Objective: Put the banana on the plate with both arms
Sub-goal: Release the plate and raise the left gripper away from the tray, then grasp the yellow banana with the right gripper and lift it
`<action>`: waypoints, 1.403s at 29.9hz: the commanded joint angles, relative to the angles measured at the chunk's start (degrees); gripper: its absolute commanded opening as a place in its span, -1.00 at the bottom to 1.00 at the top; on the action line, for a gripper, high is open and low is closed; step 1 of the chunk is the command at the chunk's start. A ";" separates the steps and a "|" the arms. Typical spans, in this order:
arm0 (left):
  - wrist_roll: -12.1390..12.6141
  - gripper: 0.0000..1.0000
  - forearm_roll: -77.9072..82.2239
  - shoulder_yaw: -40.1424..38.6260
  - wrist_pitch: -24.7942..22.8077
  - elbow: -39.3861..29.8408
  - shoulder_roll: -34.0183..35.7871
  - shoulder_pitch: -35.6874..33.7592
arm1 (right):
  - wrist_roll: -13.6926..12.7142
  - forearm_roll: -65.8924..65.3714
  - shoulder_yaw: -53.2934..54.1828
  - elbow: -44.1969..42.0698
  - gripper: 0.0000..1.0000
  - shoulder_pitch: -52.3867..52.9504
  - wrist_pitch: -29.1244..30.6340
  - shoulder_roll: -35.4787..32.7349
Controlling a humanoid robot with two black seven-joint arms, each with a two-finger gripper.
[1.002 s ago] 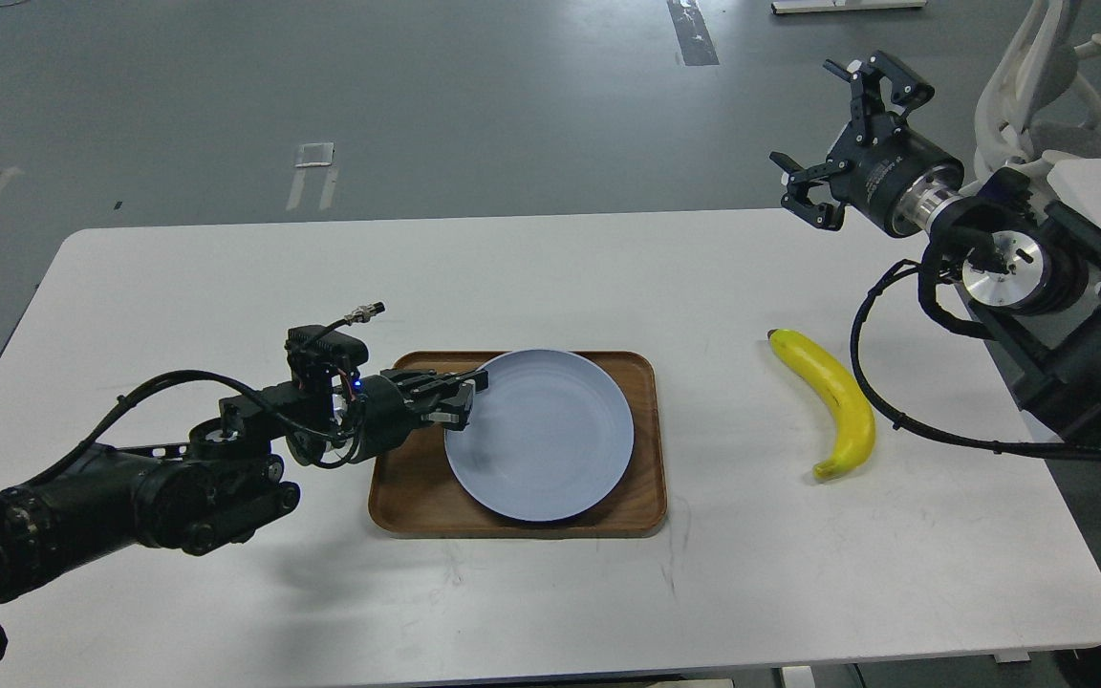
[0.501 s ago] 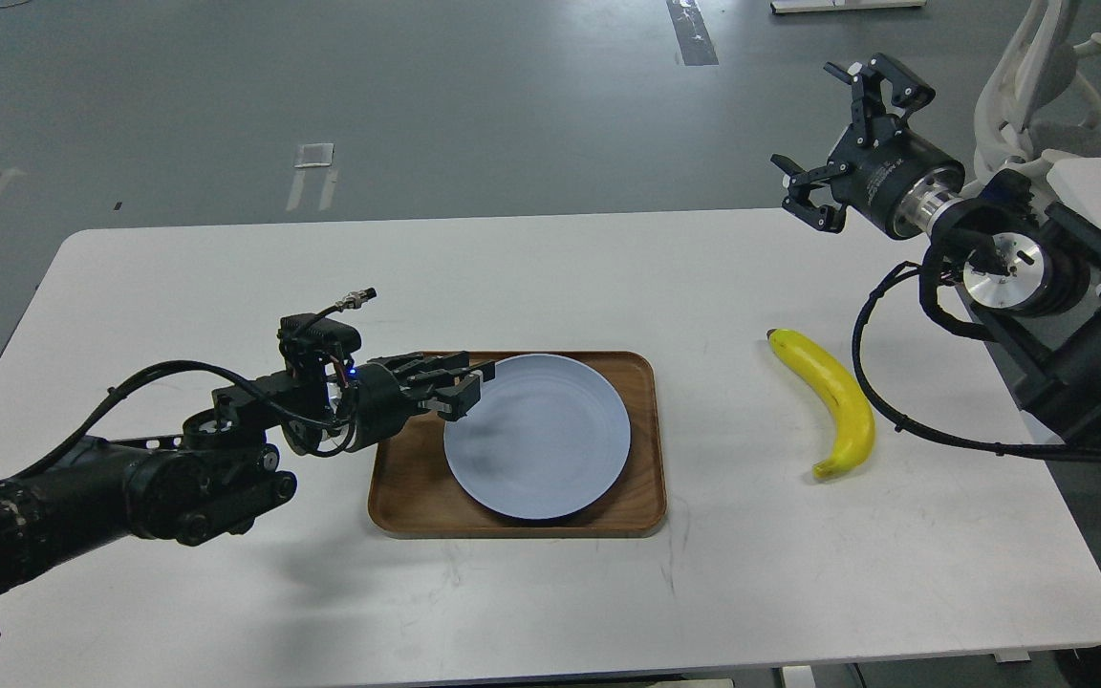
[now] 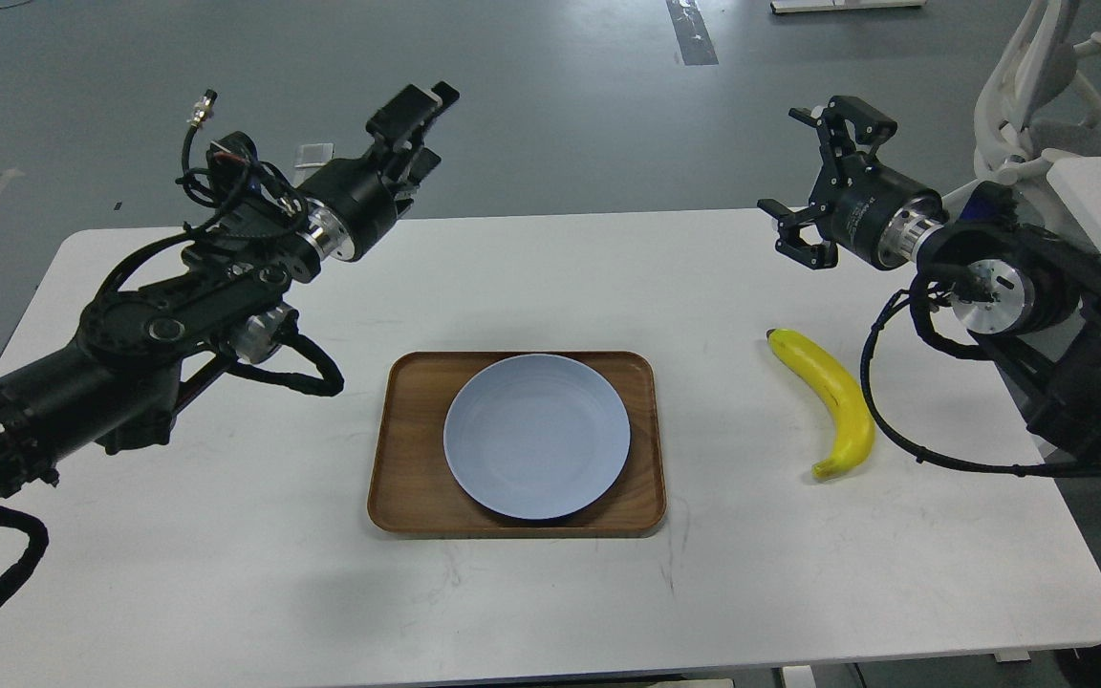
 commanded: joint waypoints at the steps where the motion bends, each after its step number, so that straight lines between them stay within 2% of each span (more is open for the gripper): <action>1: 4.13 0.95 -6.53 -5.50 -5.02 0.72 0.96 1.15 | 1.24 -17.28 -4.69 3.01 1.00 0.26 -0.02 -2.27; 3: 5.45 0.95 -9.08 -9.97 -9.83 1.51 1.31 4.56 | 3.87 -31.23 -8.72 6.00 1.00 0.96 0.07 -5.69; 8: 5.28 0.95 -9.61 -13.95 -20.91 3.00 2.19 8.88 | 7.48 -46.20 -17.42 7.06 1.00 2.97 -0.02 -9.30; 15: 4.57 0.96 -9.61 -14.04 -21.73 4.68 2.10 10.30 | 7.58 -57.39 -29.83 6.36 1.00 3.25 -0.55 -11.07; 17: 3.70 0.95 -9.61 -13.95 -21.46 5.03 2.10 10.30 | 7.66 -58.10 -33.25 5.92 0.98 3.16 -0.55 -11.07; 23: 2.46 0.95 -9.61 -13.95 -21.29 5.03 2.28 10.30 | 7.66 -58.80 -35.20 5.57 0.86 2.45 -0.72 -10.89; 24: 2.46 0.95 -9.61 -13.95 -21.20 5.03 2.28 10.30 | 7.66 -59.58 -35.90 5.39 0.78 2.54 -0.81 -10.72; 25: 2.46 0.96 -9.61 -13.87 -20.94 5.03 2.28 10.30 | 7.66 -60.55 -36.51 5.39 0.61 2.63 -1.16 -10.72; 26: 2.46 0.96 -9.61 -13.87 -20.93 5.03 2.28 10.30 | 7.66 -60.56 -36.52 5.39 0.61 2.63 -1.16 -10.72; 28: 2.46 0.96 -9.53 -13.78 -20.15 5.03 2.45 10.38 | 7.66 -62.74 -37.39 5.39 -0.14 2.98 -2.04 -10.54; 30: 2.46 0.96 -9.44 -13.69 -19.53 5.03 2.54 10.38 | 7.75 -64.68 -37.57 5.13 -0.48 3.07 -3.52 -10.19; 36: 2.38 0.96 -9.26 -13.34 -18.56 5.82 2.28 10.38 | 9.42 -65.39 -37.84 5.13 -0.78 2.63 -8.63 -8.35; 42: 2.38 0.96 -9.17 -13.25 -18.47 6.08 2.28 10.38 | 11.70 -65.39 -39.68 5.22 -0.87 3.59 -8.90 -8.08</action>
